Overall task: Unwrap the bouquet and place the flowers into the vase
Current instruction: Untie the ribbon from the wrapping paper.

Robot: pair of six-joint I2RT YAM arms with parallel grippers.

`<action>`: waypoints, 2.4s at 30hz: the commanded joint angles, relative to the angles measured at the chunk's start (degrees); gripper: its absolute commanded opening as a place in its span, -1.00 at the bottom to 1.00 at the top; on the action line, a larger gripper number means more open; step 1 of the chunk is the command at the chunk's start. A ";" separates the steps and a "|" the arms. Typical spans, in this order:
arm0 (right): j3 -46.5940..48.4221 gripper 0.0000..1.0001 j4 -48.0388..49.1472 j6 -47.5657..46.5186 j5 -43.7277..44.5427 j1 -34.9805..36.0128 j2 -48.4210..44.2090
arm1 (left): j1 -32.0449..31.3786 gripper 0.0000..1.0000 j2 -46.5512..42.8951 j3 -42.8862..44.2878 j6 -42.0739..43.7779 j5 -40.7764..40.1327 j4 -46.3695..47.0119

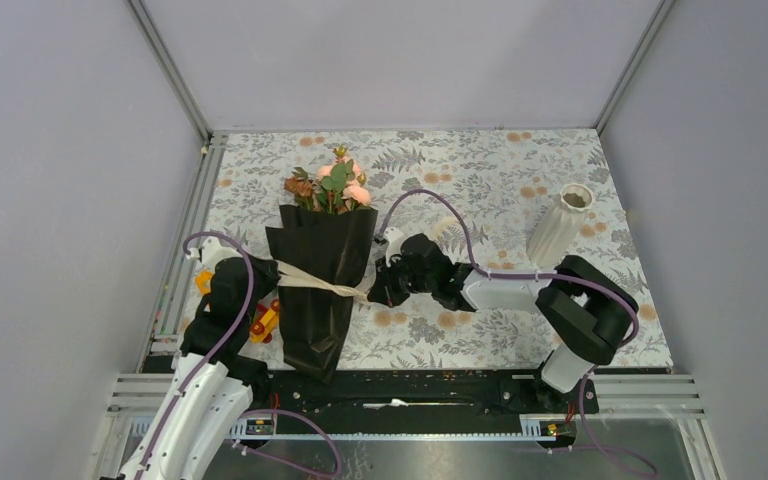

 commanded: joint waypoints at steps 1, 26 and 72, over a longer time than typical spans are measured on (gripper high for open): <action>-2.72 -1.00 2.54 2.94 7.68 -0.10 -5.35 | 0.76 -1.00 -1.17 -0.43 -0.15 -3.29 0.90; -0.53 -1.00 -8.00 5.11 17.01 -0.11 -5.81 | 2.99 0.40 -6.26 11.95 10.54 -3.88 -9.02; 1.62 -1.00 -7.94 7.70 10.45 -3.18 -2.12 | -33.50 0.47 29.91 14.60 28.60 3.73 -1.50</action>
